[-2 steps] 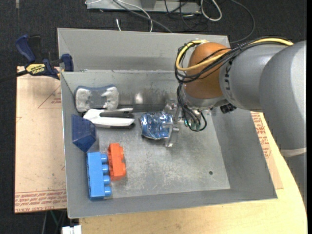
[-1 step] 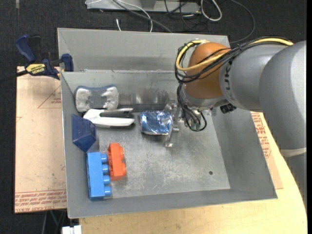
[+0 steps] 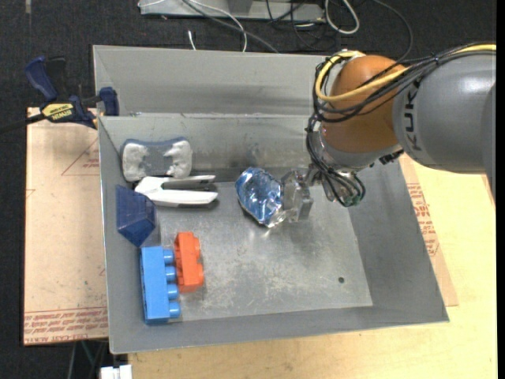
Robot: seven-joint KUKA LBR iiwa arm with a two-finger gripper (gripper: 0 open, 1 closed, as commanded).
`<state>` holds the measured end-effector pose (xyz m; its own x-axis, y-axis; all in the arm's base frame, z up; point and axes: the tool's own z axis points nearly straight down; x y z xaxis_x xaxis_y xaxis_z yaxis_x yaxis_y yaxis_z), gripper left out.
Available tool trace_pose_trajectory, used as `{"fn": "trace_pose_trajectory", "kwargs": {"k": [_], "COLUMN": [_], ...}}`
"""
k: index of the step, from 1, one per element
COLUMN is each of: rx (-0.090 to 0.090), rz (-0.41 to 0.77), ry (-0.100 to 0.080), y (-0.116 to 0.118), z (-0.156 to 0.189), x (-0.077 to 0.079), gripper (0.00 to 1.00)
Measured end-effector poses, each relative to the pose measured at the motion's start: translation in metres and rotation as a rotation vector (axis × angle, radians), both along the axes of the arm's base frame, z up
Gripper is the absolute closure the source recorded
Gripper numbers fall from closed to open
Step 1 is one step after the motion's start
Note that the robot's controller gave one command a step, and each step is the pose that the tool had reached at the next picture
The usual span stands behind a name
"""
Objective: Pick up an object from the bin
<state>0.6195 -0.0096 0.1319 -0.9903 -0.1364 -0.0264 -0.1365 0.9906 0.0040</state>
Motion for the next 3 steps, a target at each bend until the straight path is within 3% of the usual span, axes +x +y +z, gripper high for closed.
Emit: {"fn": "trace_pose_trajectory", "kwargs": {"k": [1, 2, 3], "rx": [0.000, -0.007, -0.007], "rz": [0.000, 0.204, 0.227], "ry": [0.000, -0.017, -0.014], "y": [0.000, 0.002, 0.010], "z": [0.000, -0.036, -0.036], "x": [0.000, 0.005, 0.021], "gripper": [1.00, 1.00, 1.00]}}
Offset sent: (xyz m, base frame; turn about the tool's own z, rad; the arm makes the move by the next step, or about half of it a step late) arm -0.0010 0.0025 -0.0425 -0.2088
